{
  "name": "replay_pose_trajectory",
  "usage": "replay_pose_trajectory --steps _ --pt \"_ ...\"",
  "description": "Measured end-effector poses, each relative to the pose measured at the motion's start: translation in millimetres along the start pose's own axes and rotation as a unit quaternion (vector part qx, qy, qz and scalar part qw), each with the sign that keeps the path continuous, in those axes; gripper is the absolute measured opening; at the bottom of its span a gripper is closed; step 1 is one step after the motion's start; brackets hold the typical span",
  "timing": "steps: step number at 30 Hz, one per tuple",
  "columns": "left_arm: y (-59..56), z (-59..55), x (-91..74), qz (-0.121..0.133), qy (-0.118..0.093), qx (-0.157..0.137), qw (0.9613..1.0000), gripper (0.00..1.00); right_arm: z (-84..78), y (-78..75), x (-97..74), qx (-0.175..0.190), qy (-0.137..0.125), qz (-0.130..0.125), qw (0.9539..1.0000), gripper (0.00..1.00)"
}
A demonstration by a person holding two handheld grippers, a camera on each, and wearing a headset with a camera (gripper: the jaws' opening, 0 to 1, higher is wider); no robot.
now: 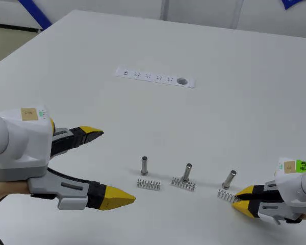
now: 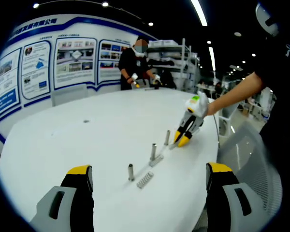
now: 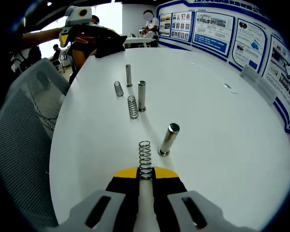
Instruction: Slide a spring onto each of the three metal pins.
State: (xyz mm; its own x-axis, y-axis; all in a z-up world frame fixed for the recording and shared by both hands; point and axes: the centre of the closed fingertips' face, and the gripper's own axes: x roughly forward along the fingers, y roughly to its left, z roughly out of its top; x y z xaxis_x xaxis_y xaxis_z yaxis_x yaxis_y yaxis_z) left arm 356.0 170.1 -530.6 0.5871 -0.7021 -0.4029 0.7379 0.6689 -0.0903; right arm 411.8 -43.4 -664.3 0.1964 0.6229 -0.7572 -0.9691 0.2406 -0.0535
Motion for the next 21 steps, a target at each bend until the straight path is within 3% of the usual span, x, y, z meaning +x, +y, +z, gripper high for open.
replay_pose_trajectory --steps 8,10,16,21 --pt "-5.0 4.4 2.3 -0.007 -0.002 0.009 0.9999 0.99 1.1 0.7 -13.1 -0.005 0.01 -0.001 0.9999 0.1" --pt "-7.5 4.9 4.2 -0.011 -0.002 0.01 0.9999 0.99 10.7 2.8 -19.2 0.019 -0.01 0.001 0.9998 0.1" --pt "-14.9 8.5 11.5 -0.023 -0.007 0.014 0.9996 0.97 34.2 10.4 -37.3 0.013 -0.03 0.006 0.9995 0.1" --pt "-23.5 16.5 19.3 -0.039 -0.015 0.02 0.9989 0.95 71.3 22.3 -54.8 -0.016 -0.055 0.016 0.9982 0.1"
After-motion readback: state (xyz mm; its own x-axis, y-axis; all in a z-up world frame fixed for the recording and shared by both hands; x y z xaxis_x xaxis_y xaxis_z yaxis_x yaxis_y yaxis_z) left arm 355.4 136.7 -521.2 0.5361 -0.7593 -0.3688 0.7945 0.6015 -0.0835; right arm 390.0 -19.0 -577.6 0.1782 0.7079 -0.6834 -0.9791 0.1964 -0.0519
